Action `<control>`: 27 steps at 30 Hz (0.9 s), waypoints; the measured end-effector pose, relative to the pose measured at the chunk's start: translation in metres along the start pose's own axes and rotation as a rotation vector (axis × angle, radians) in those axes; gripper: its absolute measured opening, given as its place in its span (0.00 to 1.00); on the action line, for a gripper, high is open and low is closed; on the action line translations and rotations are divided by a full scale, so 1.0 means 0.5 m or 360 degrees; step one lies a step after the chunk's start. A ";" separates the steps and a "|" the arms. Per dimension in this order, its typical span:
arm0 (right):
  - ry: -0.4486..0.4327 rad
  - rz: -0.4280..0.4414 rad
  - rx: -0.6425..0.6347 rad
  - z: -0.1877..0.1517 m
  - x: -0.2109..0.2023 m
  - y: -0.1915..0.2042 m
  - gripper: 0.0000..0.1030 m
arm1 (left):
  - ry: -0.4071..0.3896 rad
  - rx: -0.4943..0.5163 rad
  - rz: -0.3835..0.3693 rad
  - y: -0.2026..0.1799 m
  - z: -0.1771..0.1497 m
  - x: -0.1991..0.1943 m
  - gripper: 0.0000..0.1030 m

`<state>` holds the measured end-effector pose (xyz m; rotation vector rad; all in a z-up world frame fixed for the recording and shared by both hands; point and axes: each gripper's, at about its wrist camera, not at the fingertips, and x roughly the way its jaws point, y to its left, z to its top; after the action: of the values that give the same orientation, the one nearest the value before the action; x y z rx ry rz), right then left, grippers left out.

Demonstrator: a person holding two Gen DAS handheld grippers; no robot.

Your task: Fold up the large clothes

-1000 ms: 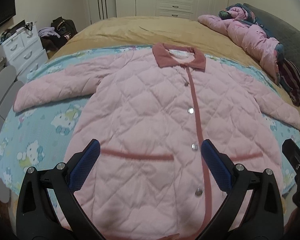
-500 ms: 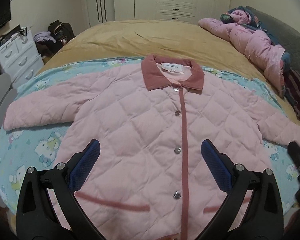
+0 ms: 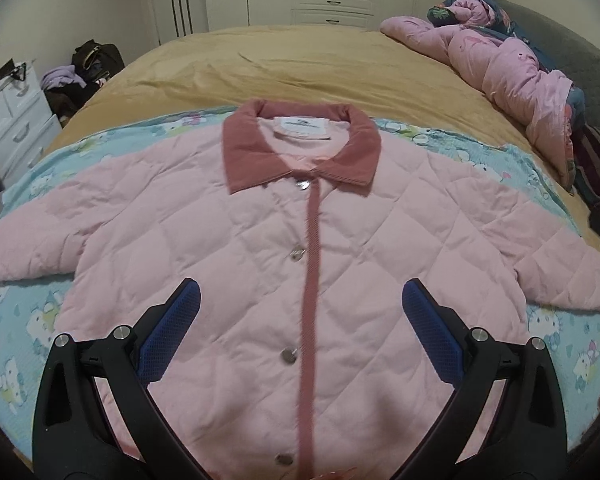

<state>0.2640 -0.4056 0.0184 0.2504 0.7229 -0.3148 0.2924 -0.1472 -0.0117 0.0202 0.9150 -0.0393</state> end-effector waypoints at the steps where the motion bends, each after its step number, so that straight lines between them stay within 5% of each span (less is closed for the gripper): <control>1: -0.0010 -0.0028 0.0021 0.007 0.009 -0.017 0.96 | 0.0000 0.0001 0.0000 -0.010 0.005 0.008 0.92; 14: 0.0114 -0.0287 0.0349 0.012 0.139 -0.227 0.96 | 0.0080 0.0035 -0.0157 -0.137 0.037 0.106 0.92; 27: 0.0237 -0.0446 0.1108 -0.053 0.216 -0.521 0.96 | 0.0070 0.0211 -0.0081 -0.216 0.051 0.153 0.92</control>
<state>0.2291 -0.6585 -0.1043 0.8421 0.7766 -0.8217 0.3544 -0.2581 -0.0567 0.1215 0.9559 -0.1476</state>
